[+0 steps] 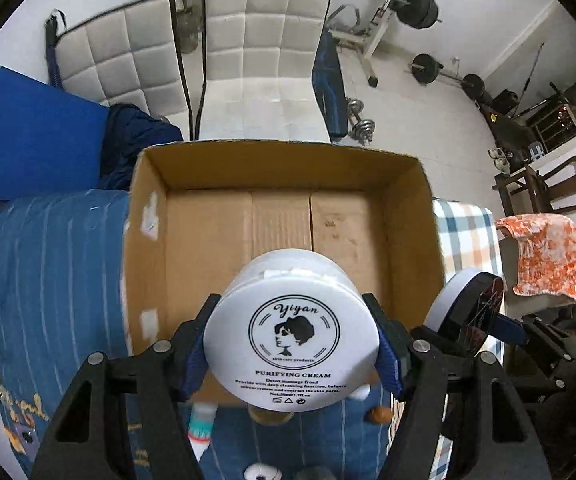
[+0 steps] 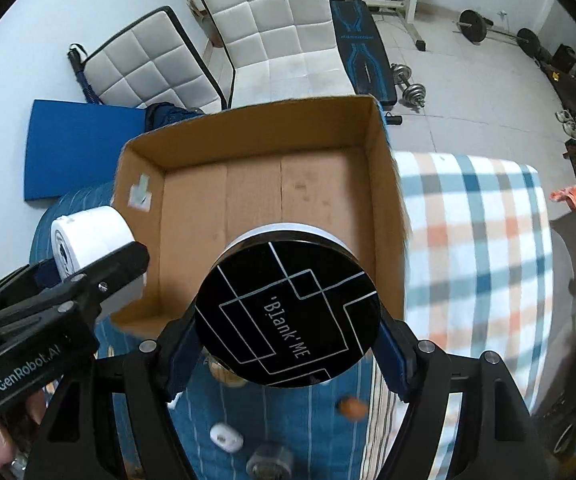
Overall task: Organize rigid objects
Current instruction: 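Carry both jars into the cardboard box and open both tools, then withdraw both tools from the box back toward the items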
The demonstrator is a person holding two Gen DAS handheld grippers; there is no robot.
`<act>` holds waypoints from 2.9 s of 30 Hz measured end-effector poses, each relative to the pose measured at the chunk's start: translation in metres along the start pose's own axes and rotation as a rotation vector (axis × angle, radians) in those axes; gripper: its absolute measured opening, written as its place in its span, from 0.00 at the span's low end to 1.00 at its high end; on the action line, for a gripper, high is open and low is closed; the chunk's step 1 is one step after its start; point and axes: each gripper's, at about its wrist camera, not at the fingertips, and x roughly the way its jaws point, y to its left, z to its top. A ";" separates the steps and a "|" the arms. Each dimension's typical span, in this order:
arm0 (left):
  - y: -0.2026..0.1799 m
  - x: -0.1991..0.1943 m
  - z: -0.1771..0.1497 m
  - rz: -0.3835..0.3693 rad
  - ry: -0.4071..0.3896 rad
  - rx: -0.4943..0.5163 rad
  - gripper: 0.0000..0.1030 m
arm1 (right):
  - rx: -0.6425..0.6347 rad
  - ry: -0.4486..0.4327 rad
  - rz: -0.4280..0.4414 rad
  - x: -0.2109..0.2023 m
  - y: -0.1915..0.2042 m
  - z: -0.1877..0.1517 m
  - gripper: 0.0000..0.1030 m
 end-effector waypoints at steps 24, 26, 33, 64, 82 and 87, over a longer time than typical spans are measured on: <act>0.035 0.174 0.078 -0.022 0.307 -0.126 0.64 | -0.097 0.208 -0.069 0.177 -0.004 0.108 0.75; 0.033 0.173 0.078 -0.026 0.307 -0.125 0.64 | -0.103 0.216 -0.080 0.181 -0.004 0.110 0.75; 0.032 0.181 0.079 -0.039 0.347 -0.129 0.68 | -0.101 0.254 -0.093 0.195 -0.003 0.110 0.76; 0.035 0.047 0.004 0.093 0.034 -0.065 1.00 | -0.076 0.009 -0.146 0.093 0.022 0.011 1.00; 0.008 -0.048 -0.082 0.145 -0.140 0.035 1.00 | -0.056 -0.185 -0.156 -0.021 0.019 -0.092 1.00; 0.004 -0.071 -0.108 0.129 -0.169 0.048 1.00 | -0.048 -0.173 -0.115 -0.036 0.020 -0.126 1.00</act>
